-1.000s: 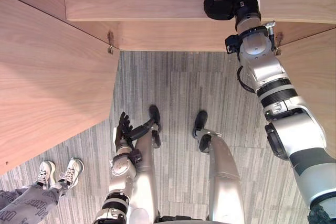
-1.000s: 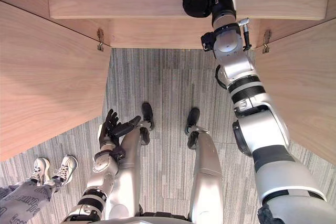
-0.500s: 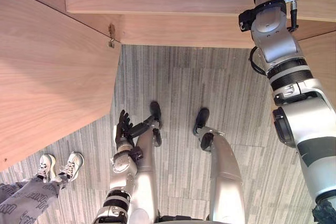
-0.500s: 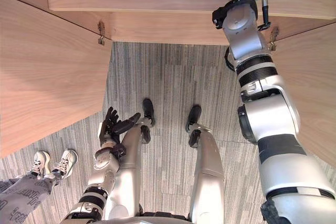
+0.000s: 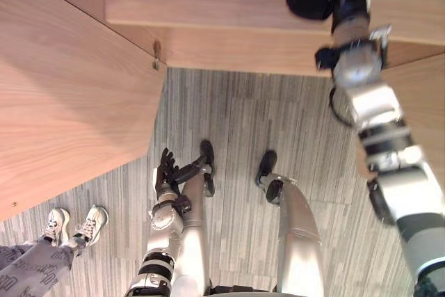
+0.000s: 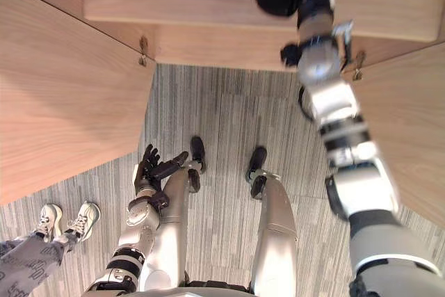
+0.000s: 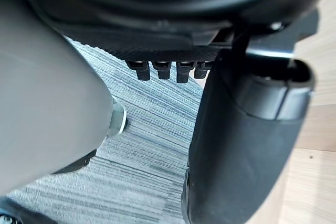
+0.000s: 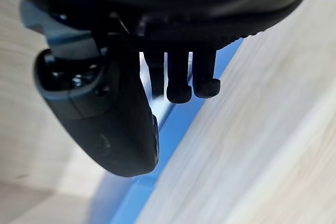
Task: Walk over to the cabinet, pick up the folder, carry it to the office cabinet, place the folder inside the office cabinet, then close the office cabinet door
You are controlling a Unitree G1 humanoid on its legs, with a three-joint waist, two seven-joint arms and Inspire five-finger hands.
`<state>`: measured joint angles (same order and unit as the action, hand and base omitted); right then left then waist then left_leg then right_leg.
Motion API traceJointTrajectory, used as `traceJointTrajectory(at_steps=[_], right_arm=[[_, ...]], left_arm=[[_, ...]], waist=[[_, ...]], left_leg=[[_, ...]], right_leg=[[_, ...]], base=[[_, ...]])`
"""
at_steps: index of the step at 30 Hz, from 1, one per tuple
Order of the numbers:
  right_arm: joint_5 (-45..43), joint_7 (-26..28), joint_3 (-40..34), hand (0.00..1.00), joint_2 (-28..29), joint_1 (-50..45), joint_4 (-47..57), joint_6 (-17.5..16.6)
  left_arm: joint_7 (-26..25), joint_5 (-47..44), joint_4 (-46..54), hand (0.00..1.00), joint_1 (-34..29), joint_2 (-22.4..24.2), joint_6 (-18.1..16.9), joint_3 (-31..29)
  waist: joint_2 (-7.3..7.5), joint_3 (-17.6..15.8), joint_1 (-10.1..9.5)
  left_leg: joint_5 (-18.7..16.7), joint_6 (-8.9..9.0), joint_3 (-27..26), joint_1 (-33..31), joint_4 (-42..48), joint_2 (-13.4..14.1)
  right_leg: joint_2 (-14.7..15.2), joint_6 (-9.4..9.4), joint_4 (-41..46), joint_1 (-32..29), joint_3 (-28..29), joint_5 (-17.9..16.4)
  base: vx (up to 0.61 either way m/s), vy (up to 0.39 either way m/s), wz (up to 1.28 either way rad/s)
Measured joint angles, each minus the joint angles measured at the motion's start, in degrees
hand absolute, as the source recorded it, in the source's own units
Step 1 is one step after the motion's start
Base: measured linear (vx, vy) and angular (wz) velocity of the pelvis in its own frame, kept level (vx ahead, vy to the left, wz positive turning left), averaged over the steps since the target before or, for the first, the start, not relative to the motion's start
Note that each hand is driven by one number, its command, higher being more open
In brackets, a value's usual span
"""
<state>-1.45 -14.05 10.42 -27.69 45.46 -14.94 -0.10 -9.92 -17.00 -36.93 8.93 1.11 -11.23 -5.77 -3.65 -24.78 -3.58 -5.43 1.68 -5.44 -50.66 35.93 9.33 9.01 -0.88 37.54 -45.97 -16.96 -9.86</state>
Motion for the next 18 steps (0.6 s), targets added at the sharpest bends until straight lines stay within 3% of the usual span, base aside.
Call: traceJointTrajectory(at_steps=[3,6,7,11,18], right_arm=[[2.7,0.1,-1.1,0.00,6.5,-15.6,7.7,-1.7],[3.6,1.3,-0.9,0.00,11.1,-26.9,8.2,-2.4],[3.6,2.8,-0.9,1.00,12.4,-30.9,7.5,-2.8],[4.1,6.0,-1.1,1.00,15.7,-38.4,1.3,-4.8],[10.6,7.3,-7.7,1.00,24.0,-47.6,-21.2,-5.1]], left_arm=[[0.4,0.2,-0.1,1.00,-3.3,-0.2,0.5,0.0],[0.7,0.3,-2.3,1.00,-5.5,-1.7,0.5,0.1],[1.2,0.9,-4.5,1.00,-5.7,-2.8,0.6,0.1],[1.7,1.6,-9.6,1.00,-7.4,-6.1,1.5,0.6],[2.6,4.3,-13.1,1.00,-12.6,-5.8,2.4,0.3]], waist=[[1.71,0.9,0.81],[3.66,2.0,1.40],[4.43,2.6,1.59],[6.69,4.8,2.94],[6.53,14.3,3.61]], left_leg=[[-0.3,0.00,-0.8,6.9,-3.1,-0.5],[-0.3,0.10,-1.8,13.3,-6.6,-0.6],[-0.2,0.17,-2.2,16.0,-8.5,-0.6],[0.7,0.43,-5.1,24.5,-14.7,-0.9],[2.5,0.61,-10.0,40.4,-27.9,-3.6]], right_leg=[[-0.1,0.50,-3.1,6.2,0.5,0.0],[-0.9,1.24,-7.4,12.2,1.1,0.7],[-1.5,1.46,-9.9,14.9,1.3,1.4],[-2.9,2.52,-18.3,22.7,3.5,4.6],[-3.1,4.75,-31.8,36.3,7.0,8.8]], base=[[0.04,0.004,-0.02],[0.10,-0.014,-0.12],[0.09,-0.006,-0.15],[0.16,0.026,-0.31],[0.17,0.058,-0.27]])
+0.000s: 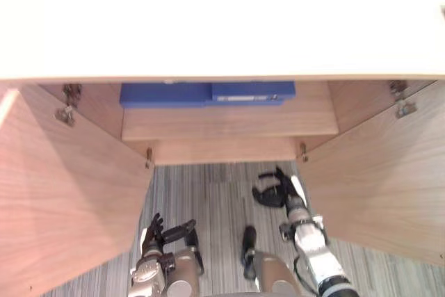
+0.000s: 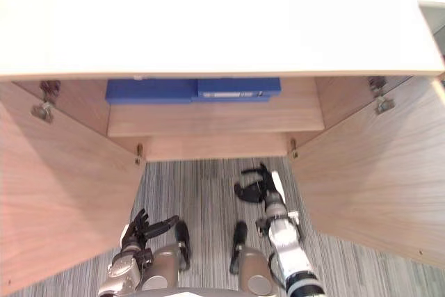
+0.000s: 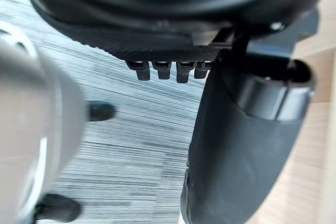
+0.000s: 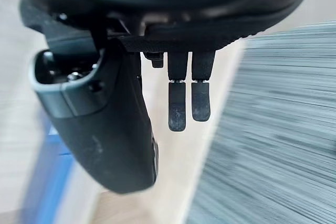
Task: Walk over to the cabinet, pick up the folder, carry it to the office cabinet, place the folder inside the office cabinet, then close the office cabinet door
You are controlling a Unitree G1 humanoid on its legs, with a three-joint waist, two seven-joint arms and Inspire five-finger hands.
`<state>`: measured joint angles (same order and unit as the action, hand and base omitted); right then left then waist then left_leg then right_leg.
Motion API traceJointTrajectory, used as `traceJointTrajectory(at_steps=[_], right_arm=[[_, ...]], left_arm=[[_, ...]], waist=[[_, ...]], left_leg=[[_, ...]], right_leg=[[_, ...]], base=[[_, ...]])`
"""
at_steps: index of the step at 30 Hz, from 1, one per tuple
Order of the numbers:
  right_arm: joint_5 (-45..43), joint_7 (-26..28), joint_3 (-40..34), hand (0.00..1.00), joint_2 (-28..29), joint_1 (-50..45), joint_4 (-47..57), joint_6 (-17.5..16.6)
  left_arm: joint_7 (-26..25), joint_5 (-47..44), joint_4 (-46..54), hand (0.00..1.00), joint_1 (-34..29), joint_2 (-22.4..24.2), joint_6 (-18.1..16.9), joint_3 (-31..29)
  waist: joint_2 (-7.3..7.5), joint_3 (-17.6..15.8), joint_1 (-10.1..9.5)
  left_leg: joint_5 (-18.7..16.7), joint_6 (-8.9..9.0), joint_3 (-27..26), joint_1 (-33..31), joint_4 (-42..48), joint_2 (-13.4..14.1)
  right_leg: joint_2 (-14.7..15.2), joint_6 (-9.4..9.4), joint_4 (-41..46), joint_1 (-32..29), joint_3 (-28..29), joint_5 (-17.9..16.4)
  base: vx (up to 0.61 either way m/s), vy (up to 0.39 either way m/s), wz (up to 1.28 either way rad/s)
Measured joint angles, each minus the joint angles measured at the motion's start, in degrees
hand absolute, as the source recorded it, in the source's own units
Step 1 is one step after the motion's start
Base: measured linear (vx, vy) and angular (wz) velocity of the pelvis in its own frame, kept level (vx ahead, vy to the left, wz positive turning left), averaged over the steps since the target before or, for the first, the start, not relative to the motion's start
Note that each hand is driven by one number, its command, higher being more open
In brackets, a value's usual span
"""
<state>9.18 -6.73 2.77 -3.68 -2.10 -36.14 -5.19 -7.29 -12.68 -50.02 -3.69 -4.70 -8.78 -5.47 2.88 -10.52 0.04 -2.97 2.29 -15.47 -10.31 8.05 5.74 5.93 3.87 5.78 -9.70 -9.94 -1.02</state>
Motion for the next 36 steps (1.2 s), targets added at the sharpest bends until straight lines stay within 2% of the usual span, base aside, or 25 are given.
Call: traceJointTrajectory(at_steps=[2,4,12,17,20,22,23,26,29,31,36], right_arm=[[-0.7,-0.5,-4.2,1.00,1.9,-0.8,-5.7,0.1],[-1.4,-1.2,-8.5,1.00,2.7,-0.9,-12.4,0.4],[-13.6,-2.5,-20.0,1.00,2.9,-3.7,-20.1,0.9],[-20.0,-3.1,-26.9,1.00,2.9,-5.7,-18.5,1.2],[-22.5,-4.5,-31.1,1.00,1.8,-7.5,-9.9,1.5],[-22.6,-5.5,-34.0,1.00,-1.3,-7.4,-1.1,1.3],[-22.6,-5.7,-34.1,1.00,-2.0,-7.3,-0.4,1.1],[-22.4,-6.5,-36.3,1.00,-9.1,-3.5,3.3,0.1],[-22.0,-6.9,-36.2,1.00,-16.2,2.1,3.3,-1.0],[-21.2,-6.6,-35.4,1.00,-21.3,6.9,1.8,-2.0],[-21.3,-7.1,-31.6,1.00,-29.2,14.9,-6.1,-2.3]], left_arm=[[0.0,1.3,-0.8,1.00,-0.1,0.2,0.1,-0.7],[0.1,2.8,-2.6,1.00,-0.3,0.2,0.2,-0.9],[1.3,6.9,-6.9,1.00,-0.5,1.1,2.3,-1.0],[1.4,7.1,-6.9,1.00,-1.2,1.1,2.3,-1.0],[1.4,7.2,-6.8,1.00,-3.3,0.9,2.3,-1.4],[1.4,7.1,-6.7,1.00,-5.1,0.8,2.3,-2.2],[1.4,7.2,-6.7,1.00,-5.1,0.7,2.3,-2.2],[1.8,7.5,-6.6,1.00,-5.5,0.3,2.0,-2.0],[2.6,8.2,-6.6,1.00,-5.6,0.0,1.5,-1.7],[2.9,8.2,-6.4,1.00,-5.9,0.0,0.9,-0.7],[3.9,8.2,-5.8,1.00,-6.7,0.1,-0.3,0.7]], waist=[[-0.07,1.4,0.07],[-0.20,2.5,0.92],[-0.36,3.9,2.55],[-1.02,4.3,2.89],[-2.06,4.9,4.05],[-2.85,5.3,4.92],[-2.95,5.4,4.93],[-3.64,5.2,5.43],[-4.75,4.4,5.65],[-6.29,3.5,5.65],[-9.15,1.8,5.89]], left_leg=[[0.8,-0.02,-1.2,3.0,-3.0,-0.6],[1.6,-0.04,-2.3,6.5,-5.9,-1.1],[4.9,-0.53,-5.0,12.8,-13.1,-2.9],[4.7,-0.44,-7.0,13.7,-13.4,-3.7],[3.8,-0.44,-9.1,13.7,-13.4,-4.1],[3.1,-0.59,-11.5,13.7,-13.3,-4.5],[3.0,-0.58,-11.8,13.7,-13.2,-4.5],[2.3,-0.76,-14.0,13.8,-13.1,-5.0],[1.7,-1.23,-15.6,13.6,-12.6,-5.4],[0.4,-1.29,-15.9,13.4,-11.2,-5.7],[-1.8,-1.62,-14.8,12.4,-9.2,-5.3]], right_leg=[[0.1,0.27,-1.4,1.8,0.8,0.5],[0.1,0.51,-2.3,3.8,1.9,0.8],[0.0,0.71,-4.8,6.4,4.9,2.7],[0.1,0.78,-5.4,6.0,7.3,3.6],[0.1,0.95,-6.2,5.0,10.1,3.8],[0.1,1.10,-6.2,3.8,12.8,4.3],[0.1,1.14,-6.2,3.6,13.2,4.4],[0.1,1.04,-6.3,2.5,15.7,5.2],[0.0,1.80,-6.9,1.7,17.9,6.2],[0.0,2.10,-7.1,1.4,19.2,6.4],[0.0,2.17,-7.2,0.5,20.6,6.5]], base=[[0.08,0.042,-0.24],[0.04,0.038,-0.24],[-0.05,0.029,-0.19],[-0.11,0.020,-0.25],[-0.07,0.021,-0.43],[-0.03,0.026,-0.50],[0.00,0.029,-0.48],[0.01,0.018,-0.39],[0.04,0.003,-0.41],[0.06,-0.007,-0.36],[0.07,-0.040,-0.21]])
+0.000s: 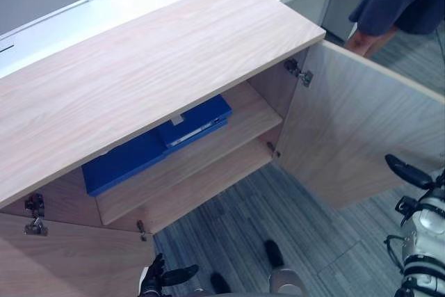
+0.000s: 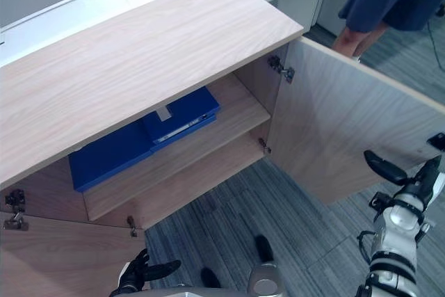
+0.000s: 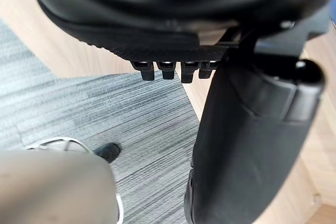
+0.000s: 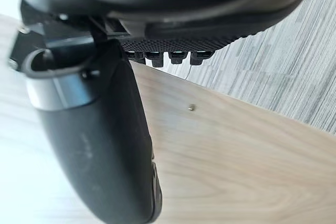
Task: Walk over to the cabinet, pick up the folder, carry it to the office cabinet, place the folder inside the office cabinet, then close the office cabinet door
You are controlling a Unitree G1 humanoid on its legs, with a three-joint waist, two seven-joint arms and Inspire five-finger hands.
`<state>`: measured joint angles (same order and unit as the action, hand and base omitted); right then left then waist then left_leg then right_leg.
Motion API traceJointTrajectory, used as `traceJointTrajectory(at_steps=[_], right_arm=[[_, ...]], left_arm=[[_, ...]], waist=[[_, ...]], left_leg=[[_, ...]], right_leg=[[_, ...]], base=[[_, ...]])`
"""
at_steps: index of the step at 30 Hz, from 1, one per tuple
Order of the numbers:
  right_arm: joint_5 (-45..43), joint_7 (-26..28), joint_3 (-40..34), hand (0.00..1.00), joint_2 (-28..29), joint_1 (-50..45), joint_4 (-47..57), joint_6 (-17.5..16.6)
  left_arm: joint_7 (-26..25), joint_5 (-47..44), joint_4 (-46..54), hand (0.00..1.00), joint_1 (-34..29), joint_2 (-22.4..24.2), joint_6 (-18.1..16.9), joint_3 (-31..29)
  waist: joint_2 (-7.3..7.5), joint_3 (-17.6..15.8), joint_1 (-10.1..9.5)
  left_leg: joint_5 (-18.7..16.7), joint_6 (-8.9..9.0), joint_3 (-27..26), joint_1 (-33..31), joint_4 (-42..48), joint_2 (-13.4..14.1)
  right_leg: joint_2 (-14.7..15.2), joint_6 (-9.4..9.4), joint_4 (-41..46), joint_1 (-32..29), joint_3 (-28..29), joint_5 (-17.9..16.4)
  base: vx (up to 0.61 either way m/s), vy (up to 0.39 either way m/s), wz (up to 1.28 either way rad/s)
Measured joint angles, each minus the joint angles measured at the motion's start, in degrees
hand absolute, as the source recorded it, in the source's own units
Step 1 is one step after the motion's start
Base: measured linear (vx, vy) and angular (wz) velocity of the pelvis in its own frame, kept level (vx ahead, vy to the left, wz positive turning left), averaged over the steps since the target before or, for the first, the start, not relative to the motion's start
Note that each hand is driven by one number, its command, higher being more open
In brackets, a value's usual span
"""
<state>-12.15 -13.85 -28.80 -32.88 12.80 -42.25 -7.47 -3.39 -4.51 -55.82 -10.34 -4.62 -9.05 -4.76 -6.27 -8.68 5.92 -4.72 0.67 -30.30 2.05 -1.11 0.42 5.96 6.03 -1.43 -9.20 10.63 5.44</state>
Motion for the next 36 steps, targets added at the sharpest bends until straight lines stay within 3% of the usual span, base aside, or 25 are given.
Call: traceJointTrajectory(at_steps=[10,14,17,22,23,25,27,30,36], right_arm=[[-4.5,0.1,4.3,1.00,-2.0,0.8,-0.7,-0.1],[-4.4,0.1,4.2,1.00,0.5,-8.9,15.0,-0.2],[-2.3,0.6,5.8,1.00,6.3,-17.6,28.1,-0.8],[3.4,1.9,12.3,1.00,11.9,-29.0,39.9,-2.1],[6.0,2.6,15.7,1.00,13.4,-33.3,43.4,-2.4],[8.2,3.2,18.2,1.00,13.6,-35.9,44.7,-2.9],[13.7,4.6,22.9,1.00,13.6,-40.1,46.8,-3.2],[19.4,6.5,28.0,1.00,12.5,-44.4,49.5,-3.2],[28.7,12.4,36.6,1.00,3.8,-49.3,55.4,-4.5]], left_arm=[[0.2,0.0,0.1,1.00,0.1,1.3,-0.3,0.1],[0.3,0.2,-1.0,1.00,0.1,1.9,-0.2,-0.6],[0.3,1.7,-1.4,1.00,0.0,1.9,-0.2,-1.7],[0.4,3.9,-1.4,1.00,1.0,1.9,-0.3,-1.7],[0.4,4.0,-2.1,1.00,1.5,1.5,-0.5,-1.7],[0.4,4.0,-2.6,1.00,1.9,1.1,-0.6,-1.7],[0.3,4.7,-3.4,1.00,2.4,0.2,-0.7,-1.6],[0.2,4.7,-3.7,1.00,3.0,-0.9,-0.8,-1.5],[-0.2,5.9,-5.0,1.00,4.4,-0.9,-0.8,0.1]], waist=[[-1.13,-0.8,1.37],[-2.05,-1.4,2.61],[-1.79,-1.6,3.98],[0.13,-2.5,5.27],[1.30,-2.6,5.52],[1.99,-2.5,5.80],[4.06,-2.4,6.37],[6.43,-2.0,6.32],[7.09,-2.3,6.26]], left_leg=[[-0.5,0.15,1.7,-0.7,1.0,0.2],[-0.6,0.44,2.0,-1.0,1.3,0.8],[-0.8,1.01,1.5,-0.3,1.3,1.8],[-1.7,2.30,-1.2,0.9,2.5,3.0],[-2.1,2.65,-2.6,1.3,3.2,3.5],[-2.3,2.82,-3.2,1.5,3.8,3.8],[-2.7,3.05,-3.9,1.6,5.0,4.4],[-3.4,3.30,-5.3,1.5,6.7,5.0],[-5.2,2.95,-6.4,1.5,10.6,6.3]], right_leg=[[0.2,0.27,-0.9,0.0,-0.8,0.5],[-0.2,0.22,-2.0,0.2,-1.3,0.8],[-1.3,0.11,-1.9,0.8,-1.1,1.0],[-2.8,-0.30,-1.7,0.9,1.6,1.4],[-3.1,-0.44,-1.6,0.9,2.9,1.6],[-3.5,-0.53,-1.5,0.8,3.6,1.8],[-4.2,-0.76,-1.3,0.8,4.5,2.1],[-4.8,-1.07,-1.2,0.3,5.6,2.5],[-5.2,-1.11,0.1,0.7,7.3,2.9]], base=[[-0.02,-0.064,0.00],[-0.04,-0.091,0.00],[0.01,-0.101,-0.14],[-0.05,-0.076,-0.34],[-0.05,-0.051,-0.39],[-0.07,-0.071,-0.32],[-0.10,-0.102,-0.26],[-0.10,-0.078,-0.23],[-0.06,-0.050,-0.16]])
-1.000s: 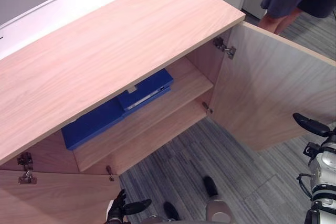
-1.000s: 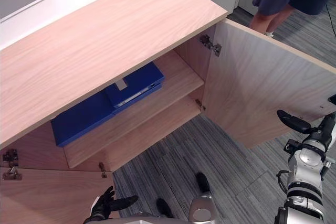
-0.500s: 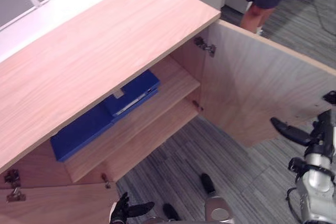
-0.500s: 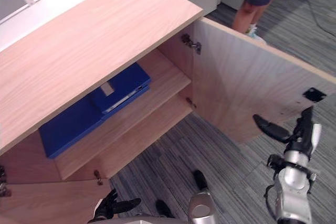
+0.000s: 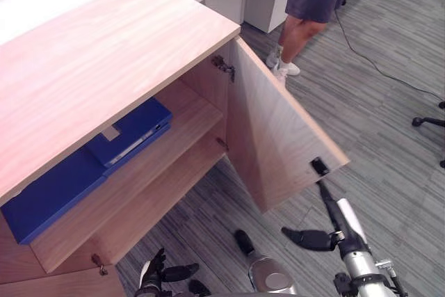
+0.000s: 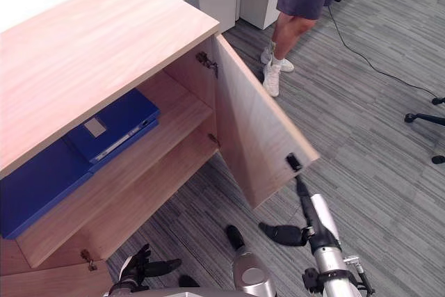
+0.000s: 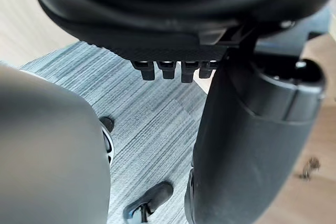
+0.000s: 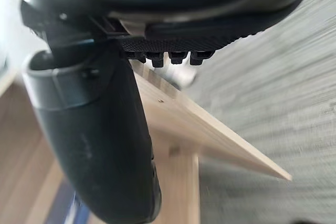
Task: Walk over to the cabinet, pick up the folder, carry it to the office cabinet, place the folder inside the office cabinet, then close the office cabinet door
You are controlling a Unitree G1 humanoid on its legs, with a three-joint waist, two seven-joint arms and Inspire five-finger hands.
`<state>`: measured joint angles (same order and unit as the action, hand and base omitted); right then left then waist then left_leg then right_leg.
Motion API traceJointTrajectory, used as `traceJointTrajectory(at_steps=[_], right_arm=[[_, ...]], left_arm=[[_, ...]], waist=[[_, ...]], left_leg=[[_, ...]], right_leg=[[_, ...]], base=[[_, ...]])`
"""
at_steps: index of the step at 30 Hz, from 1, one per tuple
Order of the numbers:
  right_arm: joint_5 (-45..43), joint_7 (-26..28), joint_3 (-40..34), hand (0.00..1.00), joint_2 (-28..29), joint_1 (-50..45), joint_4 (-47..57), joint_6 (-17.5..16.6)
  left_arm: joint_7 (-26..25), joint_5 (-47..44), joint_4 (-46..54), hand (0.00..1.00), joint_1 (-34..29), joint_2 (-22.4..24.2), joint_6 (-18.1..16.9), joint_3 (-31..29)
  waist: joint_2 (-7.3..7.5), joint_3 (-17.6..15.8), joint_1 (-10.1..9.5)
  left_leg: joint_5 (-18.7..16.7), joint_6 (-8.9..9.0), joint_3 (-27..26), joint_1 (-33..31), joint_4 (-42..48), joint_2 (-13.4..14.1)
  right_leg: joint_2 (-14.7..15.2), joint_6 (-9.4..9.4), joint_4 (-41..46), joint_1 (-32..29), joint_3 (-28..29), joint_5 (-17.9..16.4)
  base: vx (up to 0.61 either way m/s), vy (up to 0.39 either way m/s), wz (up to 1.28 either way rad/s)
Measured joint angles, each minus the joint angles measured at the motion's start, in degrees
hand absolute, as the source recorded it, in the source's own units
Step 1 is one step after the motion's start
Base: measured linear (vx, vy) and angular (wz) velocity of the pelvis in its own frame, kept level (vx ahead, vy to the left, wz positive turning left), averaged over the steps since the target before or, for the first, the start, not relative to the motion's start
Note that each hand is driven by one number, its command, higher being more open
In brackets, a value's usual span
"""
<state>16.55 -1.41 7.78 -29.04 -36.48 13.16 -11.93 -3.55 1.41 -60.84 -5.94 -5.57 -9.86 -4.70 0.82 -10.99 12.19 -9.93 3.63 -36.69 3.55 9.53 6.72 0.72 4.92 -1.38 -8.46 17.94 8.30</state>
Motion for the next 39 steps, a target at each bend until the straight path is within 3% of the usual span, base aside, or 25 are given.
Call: traceJointTrajectory(at_steps=[5,9,16,21,27,34,39], right_arm=[[5.6,4.0,9.7,1.00,-1.1,4.9,0.5,-1.8],[5.9,3.7,14.9,1.00,3.9,15.4,-1.0,-1.8],[1.9,-2.2,14.5,1.00,15.4,38.7,-21.5,-1.1],[-8.1,-7.9,6.8,1.00,20.5,50.4,-35.0,0.5],[-11.0,-10.3,2.6,1.00,17.9,49.8,-39.7,1.4],[-13.2,-6.8,1.2,1.00,18.5,40.4,-41.4,1.5],[-13.2,-4.6,-6.4,1.00,21.1,32.1,-55.9,3.2]], left_arm=[[0.2,0.3,-0.1,1.00,0.4,-0.5,0.0,1.6],[0.1,0.3,0.4,1.00,1.0,-0.5,0.0,2.1],[-1.0,0.2,0.6,1.00,2.6,-0.5,0.7,1.7],[-1.6,-0.5,2.2,1.00,2.5,0.5,0.9,-0.1],[-2.6,-2.6,2.7,1.00,1.8,0.9,1.0,-1.6],[-2.7,-4.1,4.9,1.00,0.7,2.0,1.1,-3.0],[-2.5,-6.0,5.1,1.00,0.0,2.1,1.1,-4.0]], waist=[[0.58,0.2,-1.11],[1.00,0.7,-3.77],[1.58,1.3,-7.70],[0.69,1.9,-11.74],[-0.33,2.0,-12.30],[-1.13,2.5,-14.22],[-1.10,2.5,-13.85]], left_leg=[[-0.2,0.05,3.0,0.2,0.8,0.2],[1.5,-0.22,7.5,-0.7,-1.4,-1.1],[5.9,-1.33,15.5,-3.2,-5.8,-2.6],[9.6,-1.34,21.6,-3.9,-10.2,-3.5],[13.3,-1.43,26.7,-3.9,-14.7,-4.7],[13.9,-1.30,30.1,-4.6,-14.9,-4.8],[13.3,-1.47,30.9,-3.7,-14.8,-5.1]], right_leg=[[0.8,-0.70,0.5,1.6,-2.9,-1.4],[2.3,-1.59,0.6,2.3,-7.6,-1.9],[3.9,-1.42,-0.2,2.8,-15.6,-1.7],[4.3,-1.39,-1.6,4.0,-21.8,-1.8],[5.1,-0.78,-1.5,4.7,-26.6,-2.6],[5.4,-0.73,-1.4,5.9,-29.7,-4.2],[5.7,-0.37,-1.2,7.2,-30.6,-4.7]], base=[[-0.08,-0.043,0.28],[-0.04,-0.022,0.57],[0.01,-0.025,0.63],[0.01,-0.034,0.65],[-0.08,-0.004,0.44],[-0.02,0.003,0.28],[0.07,0.002,0.08]])
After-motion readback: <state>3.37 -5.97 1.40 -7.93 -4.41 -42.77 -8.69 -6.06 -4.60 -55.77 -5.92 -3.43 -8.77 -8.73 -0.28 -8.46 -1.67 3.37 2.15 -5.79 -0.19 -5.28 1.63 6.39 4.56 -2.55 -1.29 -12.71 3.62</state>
